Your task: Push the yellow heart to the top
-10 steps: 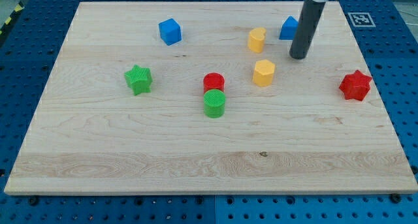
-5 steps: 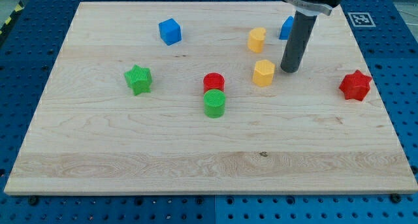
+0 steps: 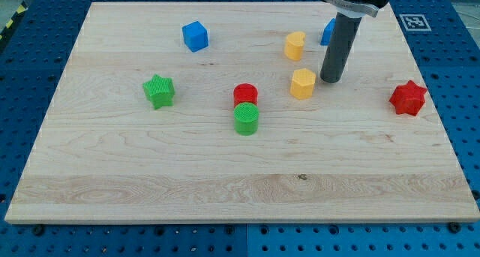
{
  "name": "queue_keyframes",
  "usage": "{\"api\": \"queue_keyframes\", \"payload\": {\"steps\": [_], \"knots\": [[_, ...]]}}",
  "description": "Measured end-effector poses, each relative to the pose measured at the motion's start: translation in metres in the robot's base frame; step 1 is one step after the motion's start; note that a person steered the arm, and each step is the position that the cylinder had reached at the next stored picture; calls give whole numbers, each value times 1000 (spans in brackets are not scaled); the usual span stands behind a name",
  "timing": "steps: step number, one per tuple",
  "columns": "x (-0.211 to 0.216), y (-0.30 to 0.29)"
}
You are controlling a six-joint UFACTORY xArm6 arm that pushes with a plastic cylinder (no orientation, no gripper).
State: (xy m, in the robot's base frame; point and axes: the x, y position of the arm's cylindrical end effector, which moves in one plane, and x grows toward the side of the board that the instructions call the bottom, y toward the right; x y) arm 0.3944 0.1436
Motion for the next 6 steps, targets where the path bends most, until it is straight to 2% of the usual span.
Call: {"api": "queue_keyframes", "payload": {"steps": [2,6], "knots": [[-2,-10],[-34,-35]]}}
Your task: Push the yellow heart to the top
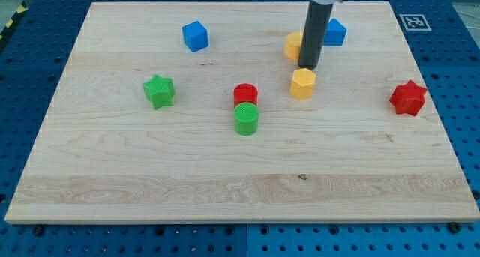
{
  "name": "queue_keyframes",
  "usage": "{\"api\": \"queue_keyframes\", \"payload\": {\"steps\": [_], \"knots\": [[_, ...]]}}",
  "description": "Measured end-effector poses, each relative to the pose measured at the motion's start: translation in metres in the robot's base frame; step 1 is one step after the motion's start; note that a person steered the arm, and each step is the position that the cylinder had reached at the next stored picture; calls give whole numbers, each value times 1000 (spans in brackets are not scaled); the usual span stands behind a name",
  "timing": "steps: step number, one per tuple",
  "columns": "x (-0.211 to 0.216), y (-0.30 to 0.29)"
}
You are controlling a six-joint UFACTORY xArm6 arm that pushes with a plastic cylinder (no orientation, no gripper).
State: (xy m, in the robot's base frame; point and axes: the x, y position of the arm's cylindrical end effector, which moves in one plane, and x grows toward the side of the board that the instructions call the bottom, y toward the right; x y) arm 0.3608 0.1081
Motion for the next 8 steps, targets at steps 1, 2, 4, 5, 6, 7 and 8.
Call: {"api": "queue_keyframes", "payload": {"steps": [1,2,4,5,6,7,8], "knots": [[-1,0],[-5,-2],[-13,-18],[-26,-19],[-21,-18],[-10,-21],[-3,-22]]}}
